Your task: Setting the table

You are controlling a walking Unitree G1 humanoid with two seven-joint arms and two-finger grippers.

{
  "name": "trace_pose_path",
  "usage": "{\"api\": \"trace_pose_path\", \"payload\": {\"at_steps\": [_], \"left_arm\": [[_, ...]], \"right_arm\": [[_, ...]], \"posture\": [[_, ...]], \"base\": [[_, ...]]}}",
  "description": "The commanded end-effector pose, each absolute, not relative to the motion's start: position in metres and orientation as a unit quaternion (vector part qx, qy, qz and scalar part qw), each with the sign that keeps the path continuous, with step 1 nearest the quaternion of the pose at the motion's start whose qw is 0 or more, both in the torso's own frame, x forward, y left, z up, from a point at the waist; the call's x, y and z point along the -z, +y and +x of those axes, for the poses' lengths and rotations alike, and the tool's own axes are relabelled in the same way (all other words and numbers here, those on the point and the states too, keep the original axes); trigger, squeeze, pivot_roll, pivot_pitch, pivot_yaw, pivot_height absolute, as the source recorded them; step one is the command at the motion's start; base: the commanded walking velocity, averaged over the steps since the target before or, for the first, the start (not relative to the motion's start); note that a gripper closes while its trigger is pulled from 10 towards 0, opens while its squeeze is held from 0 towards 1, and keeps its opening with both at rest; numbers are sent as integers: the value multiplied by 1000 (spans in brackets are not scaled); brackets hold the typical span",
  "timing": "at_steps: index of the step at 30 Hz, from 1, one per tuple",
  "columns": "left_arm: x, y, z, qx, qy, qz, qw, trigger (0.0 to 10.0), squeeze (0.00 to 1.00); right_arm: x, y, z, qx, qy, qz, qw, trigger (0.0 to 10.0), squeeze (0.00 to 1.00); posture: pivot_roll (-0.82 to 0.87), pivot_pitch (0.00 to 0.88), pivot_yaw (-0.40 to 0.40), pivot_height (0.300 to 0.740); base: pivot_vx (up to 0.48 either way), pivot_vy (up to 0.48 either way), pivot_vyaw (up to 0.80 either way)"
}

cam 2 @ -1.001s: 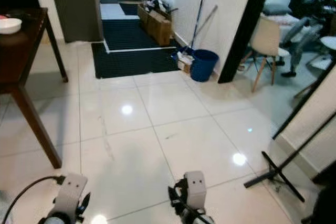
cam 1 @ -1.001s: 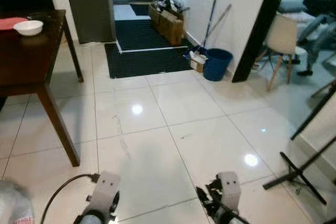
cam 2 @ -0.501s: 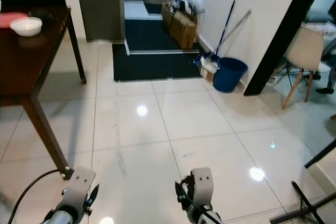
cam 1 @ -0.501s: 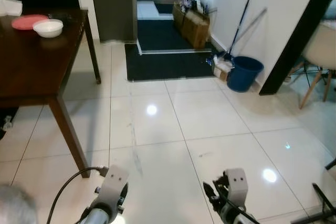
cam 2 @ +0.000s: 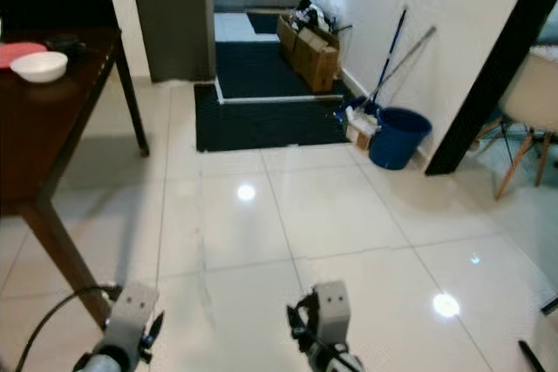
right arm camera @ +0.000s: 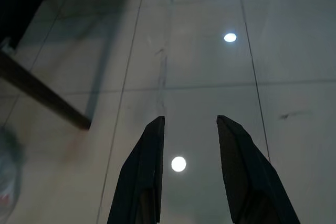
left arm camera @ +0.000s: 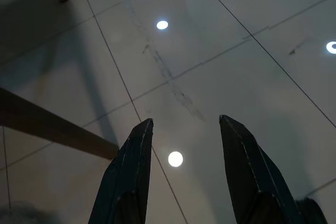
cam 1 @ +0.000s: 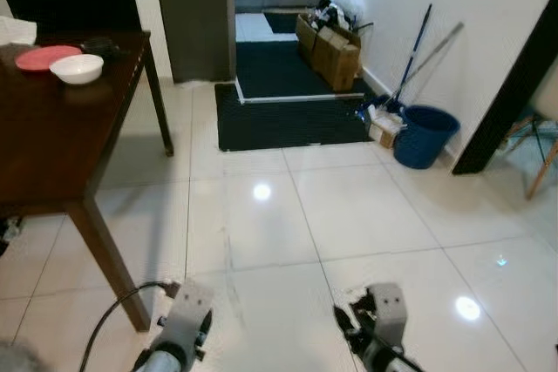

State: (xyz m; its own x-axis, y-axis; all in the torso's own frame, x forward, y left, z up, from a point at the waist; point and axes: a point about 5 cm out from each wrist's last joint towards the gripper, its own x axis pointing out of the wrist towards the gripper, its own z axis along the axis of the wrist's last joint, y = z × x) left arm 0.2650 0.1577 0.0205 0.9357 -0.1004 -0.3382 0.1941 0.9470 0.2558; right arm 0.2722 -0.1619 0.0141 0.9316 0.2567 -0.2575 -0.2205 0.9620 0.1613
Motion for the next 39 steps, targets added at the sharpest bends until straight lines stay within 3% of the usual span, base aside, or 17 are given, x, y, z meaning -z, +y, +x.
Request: {"api": "trace_pose_path", "payload": {"at_steps": [1,39], "left_arm": [[-14,163,260,76,176,151,970,10000,0],[-18,158,267,106,162,164,967,10000,0]], "right_arm": [[-7,-159,267,-122,153,72,978,10000,0],[-6,-160,267,-109,149,76,980,10000,0]], "posture": [[58,74,42,740],[48,52,75,740]], "base": [[439,0,0],[439,0,0]]}}
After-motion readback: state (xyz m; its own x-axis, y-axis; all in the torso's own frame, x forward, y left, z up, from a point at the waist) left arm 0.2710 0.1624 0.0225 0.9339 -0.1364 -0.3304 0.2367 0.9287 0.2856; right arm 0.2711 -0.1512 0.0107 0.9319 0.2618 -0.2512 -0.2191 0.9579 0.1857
